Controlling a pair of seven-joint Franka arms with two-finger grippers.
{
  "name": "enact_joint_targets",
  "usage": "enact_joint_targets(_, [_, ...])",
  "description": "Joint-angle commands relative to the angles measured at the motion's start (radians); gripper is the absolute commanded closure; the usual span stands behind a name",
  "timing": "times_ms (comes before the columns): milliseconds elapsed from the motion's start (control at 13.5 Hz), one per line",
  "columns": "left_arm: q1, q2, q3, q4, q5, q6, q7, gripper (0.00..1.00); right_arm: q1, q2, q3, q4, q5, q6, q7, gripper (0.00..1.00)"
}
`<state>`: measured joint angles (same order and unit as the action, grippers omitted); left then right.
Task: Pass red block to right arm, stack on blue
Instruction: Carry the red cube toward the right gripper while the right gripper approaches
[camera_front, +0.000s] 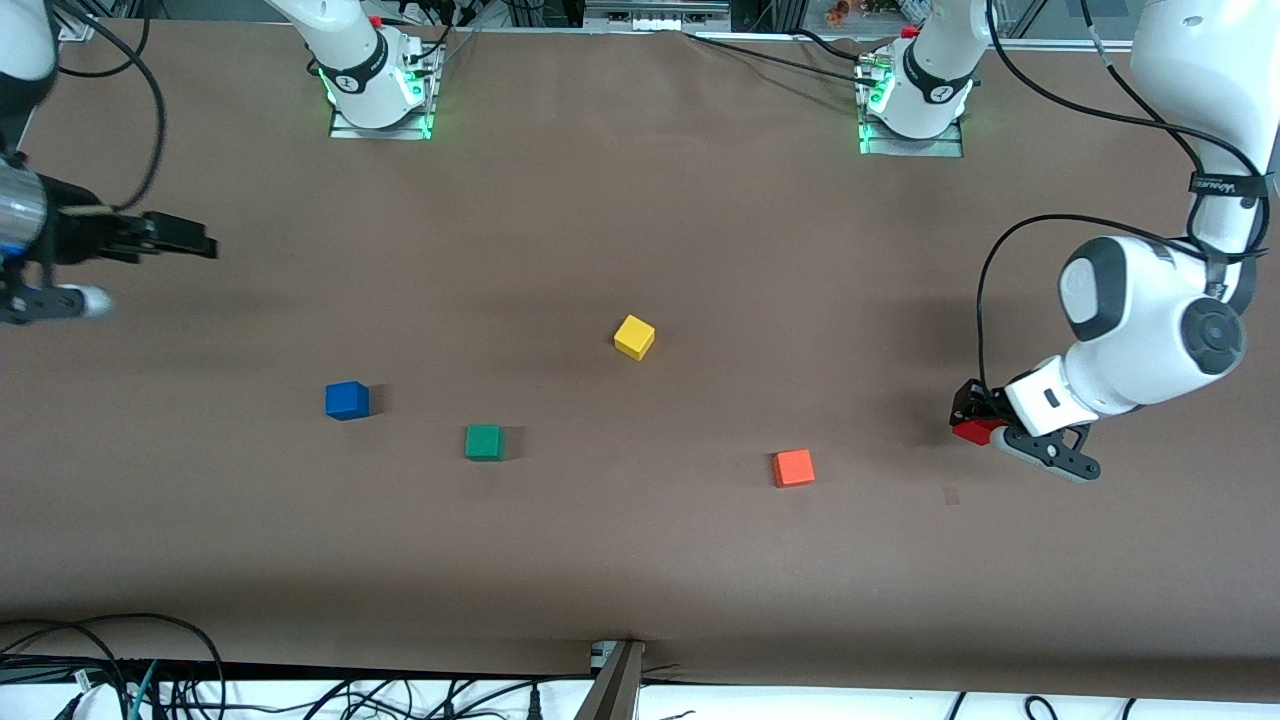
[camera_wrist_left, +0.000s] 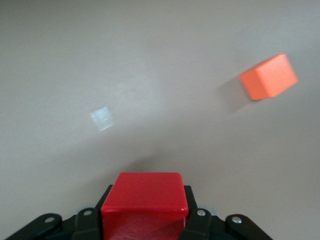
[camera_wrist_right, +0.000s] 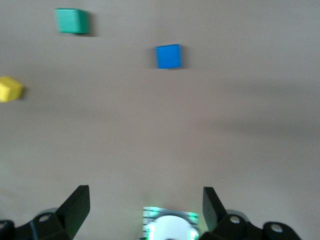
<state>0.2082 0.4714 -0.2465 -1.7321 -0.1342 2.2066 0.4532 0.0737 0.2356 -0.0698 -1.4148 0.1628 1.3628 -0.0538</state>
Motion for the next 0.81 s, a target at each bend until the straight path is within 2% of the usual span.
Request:
enact_joint_targets(0, [0.010, 0.010, -0.029, 0.032, -0.140, -0.030, 0.145, 0.86, 0.021, 0.066, 0.012, 0.022, 0.099, 0.050, 0.006, 0.00])
enact_joint_targets(296, [0.004, 0.013, -0.046, 0.068, -0.393, -0.038, 0.420, 0.85, 0.008, 0.152, 0.005, 0.022, 0.332, 0.059, 0.005, 0.00])
enact_joint_targets(444, [0.005, 0.013, -0.083, 0.066, -0.534, -0.038, 0.525, 0.86, 0.001, 0.197, 0.004, 0.022, 0.455, 0.068, 0.005, 0.00])
enact_joint_targets(741, [-0.001, 0.036, -0.184, 0.063, -0.675, -0.074, 0.723, 0.86, 0.000, 0.318, 0.004, 0.020, 0.816, 0.081, 0.005, 0.00])
